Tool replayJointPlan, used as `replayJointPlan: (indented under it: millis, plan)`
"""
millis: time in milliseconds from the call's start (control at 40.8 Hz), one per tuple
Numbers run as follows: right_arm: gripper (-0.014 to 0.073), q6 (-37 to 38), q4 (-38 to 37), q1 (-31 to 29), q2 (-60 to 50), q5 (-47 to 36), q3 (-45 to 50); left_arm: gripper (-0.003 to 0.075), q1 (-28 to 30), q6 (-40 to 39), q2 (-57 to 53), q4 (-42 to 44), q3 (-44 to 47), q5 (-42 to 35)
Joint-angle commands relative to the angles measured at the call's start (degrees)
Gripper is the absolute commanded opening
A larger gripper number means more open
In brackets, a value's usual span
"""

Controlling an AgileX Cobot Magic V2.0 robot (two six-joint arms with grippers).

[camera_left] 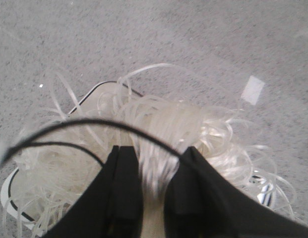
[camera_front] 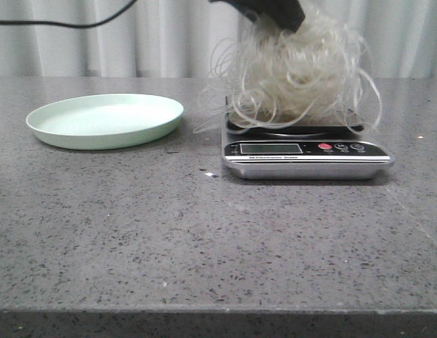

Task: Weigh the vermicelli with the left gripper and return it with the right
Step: 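Lift the vermicelli with the left gripper and carry it onto the scale, then release the vermicelli on the scale and withdraw the left gripper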

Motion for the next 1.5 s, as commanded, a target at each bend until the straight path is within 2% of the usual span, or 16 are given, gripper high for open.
replayJointPlan:
  millis: [0,245,343,564,736,981,1300,1471]
  plan:
    - [0.0151,-0.38,0.06,-0.24,-0.94,-4.61,-0.45,0.0145,-0.39,-0.06,-2.13,-2.43,-2.17,-4.28]
    - [0.0151,-0.38,0.06,-0.24,-0.94,-4.61,-0.45,0.0148,-0.54,-0.06,-0.39,-2.26,-2.07,-4.63]
    - [0.0151,-0.38,0.06,-0.24,-0.94,-4.61,-0.45,0.0176,-0.54,-0.06,-0.39,-2.92,-2.17,-4.53]
    - [0.0151,-0.38,0.06,-0.24,-0.94,-4.61,-0.45,0.038,-0.54,-0.06,-0.5,-5.13,-2.28,-3.87]
    - [0.0151,-0.38,0.06,-0.24,-0.94,-4.66,-0.45,0.0443,-0.28,-0.06,-1.04,-5.5,-2.28,-2.21]
    - [0.0151,-0.38,0.06,-0.24,-0.94,-4.66,-0.45,0.0442,0.96,-0.06,-4.84,-5.38,-2.28,-1.05]
    - [0.0151,-0.38,0.06,-0.24,-0.94,-5.21,-0.45,0.0435,7.28,-2.29,-12.93,-5.37,-2.28,6.5]
    - [0.0151,-0.38,0.06,-0.24,-0.94,-6.15,-0.45,0.0321,11.74,-6.71,-17.22,-1.59,-1.18,10.29]
